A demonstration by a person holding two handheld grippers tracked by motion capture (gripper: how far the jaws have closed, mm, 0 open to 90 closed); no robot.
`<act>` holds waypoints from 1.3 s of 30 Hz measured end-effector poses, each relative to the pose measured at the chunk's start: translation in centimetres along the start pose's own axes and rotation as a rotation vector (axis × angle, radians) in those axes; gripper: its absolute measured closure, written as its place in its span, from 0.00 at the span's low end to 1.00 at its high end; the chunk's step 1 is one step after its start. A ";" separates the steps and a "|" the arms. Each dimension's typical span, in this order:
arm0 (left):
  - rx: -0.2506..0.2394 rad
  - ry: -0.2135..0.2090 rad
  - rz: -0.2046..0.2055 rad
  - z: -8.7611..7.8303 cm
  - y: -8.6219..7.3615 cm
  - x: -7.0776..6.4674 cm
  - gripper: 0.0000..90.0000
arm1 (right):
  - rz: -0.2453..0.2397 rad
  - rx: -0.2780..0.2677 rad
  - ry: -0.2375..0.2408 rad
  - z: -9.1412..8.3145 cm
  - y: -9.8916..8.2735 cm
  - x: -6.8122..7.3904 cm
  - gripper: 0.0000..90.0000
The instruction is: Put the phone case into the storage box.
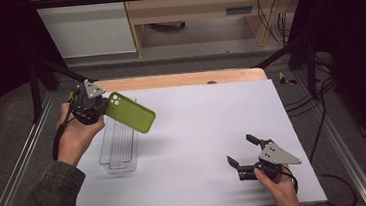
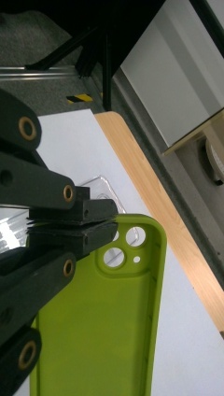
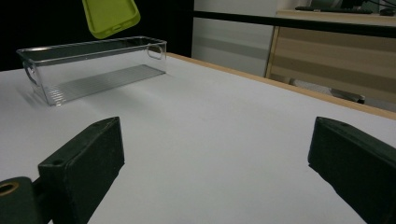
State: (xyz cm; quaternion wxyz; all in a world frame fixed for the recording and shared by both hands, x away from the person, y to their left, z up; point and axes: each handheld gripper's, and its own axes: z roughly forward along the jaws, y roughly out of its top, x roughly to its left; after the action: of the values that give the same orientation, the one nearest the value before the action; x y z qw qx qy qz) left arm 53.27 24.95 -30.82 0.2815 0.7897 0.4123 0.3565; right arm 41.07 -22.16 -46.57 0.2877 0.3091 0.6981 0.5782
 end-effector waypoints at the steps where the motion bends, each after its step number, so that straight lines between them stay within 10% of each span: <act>1: 0.001 0.001 0.004 -0.1 0.0 0.1 0.97 | -0.001 0.000 0.000 0.0 0.0 0.0 0.04; 39: -0.109 0.154 0.139 -0.5 1.2 4.6 0.97 | -0.018 -0.007 -0.003 -0.3 0.0 0.3 0.04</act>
State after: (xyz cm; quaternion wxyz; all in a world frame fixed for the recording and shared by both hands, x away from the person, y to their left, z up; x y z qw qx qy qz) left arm 55.28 28.33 -28.09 0.2663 0.7701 0.3570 0.4567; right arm 40.70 -22.15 -46.53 0.2950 0.3029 0.6983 0.5776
